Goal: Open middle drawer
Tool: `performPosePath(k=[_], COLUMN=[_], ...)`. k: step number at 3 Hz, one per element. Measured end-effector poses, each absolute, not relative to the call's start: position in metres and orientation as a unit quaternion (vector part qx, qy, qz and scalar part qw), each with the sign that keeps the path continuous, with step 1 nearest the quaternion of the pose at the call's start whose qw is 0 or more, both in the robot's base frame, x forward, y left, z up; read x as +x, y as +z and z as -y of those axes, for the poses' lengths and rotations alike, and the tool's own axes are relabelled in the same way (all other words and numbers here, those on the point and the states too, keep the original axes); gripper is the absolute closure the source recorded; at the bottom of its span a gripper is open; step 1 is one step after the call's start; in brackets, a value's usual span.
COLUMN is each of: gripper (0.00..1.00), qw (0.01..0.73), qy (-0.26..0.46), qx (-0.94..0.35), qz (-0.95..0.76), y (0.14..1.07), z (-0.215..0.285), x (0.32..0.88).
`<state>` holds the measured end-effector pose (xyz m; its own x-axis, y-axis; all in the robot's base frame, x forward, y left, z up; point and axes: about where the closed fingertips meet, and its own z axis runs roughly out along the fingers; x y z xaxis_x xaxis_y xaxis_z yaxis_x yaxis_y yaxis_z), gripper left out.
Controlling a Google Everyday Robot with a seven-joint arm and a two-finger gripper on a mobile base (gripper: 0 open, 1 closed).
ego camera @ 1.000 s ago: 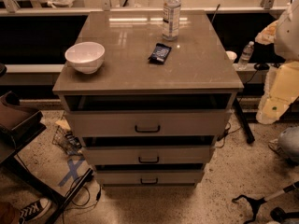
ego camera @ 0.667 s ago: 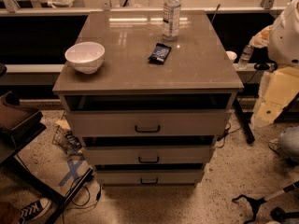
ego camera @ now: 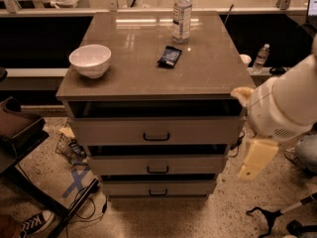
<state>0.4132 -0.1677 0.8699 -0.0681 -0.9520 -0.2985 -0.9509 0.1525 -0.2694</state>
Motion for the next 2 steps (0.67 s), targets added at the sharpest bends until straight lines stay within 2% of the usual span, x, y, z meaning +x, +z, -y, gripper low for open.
performPosePath(k=[1, 2], gripper=[0.0, 0.0], qw=[0.206, 0.227], qy=[-0.005, -0.019], qx=[-0.651, -0.646], qz=[-0.73, -0.728], y=[0.8047, 0.7955], z=[0.1497, 0.1449], x=[0.4083, 0.4175])
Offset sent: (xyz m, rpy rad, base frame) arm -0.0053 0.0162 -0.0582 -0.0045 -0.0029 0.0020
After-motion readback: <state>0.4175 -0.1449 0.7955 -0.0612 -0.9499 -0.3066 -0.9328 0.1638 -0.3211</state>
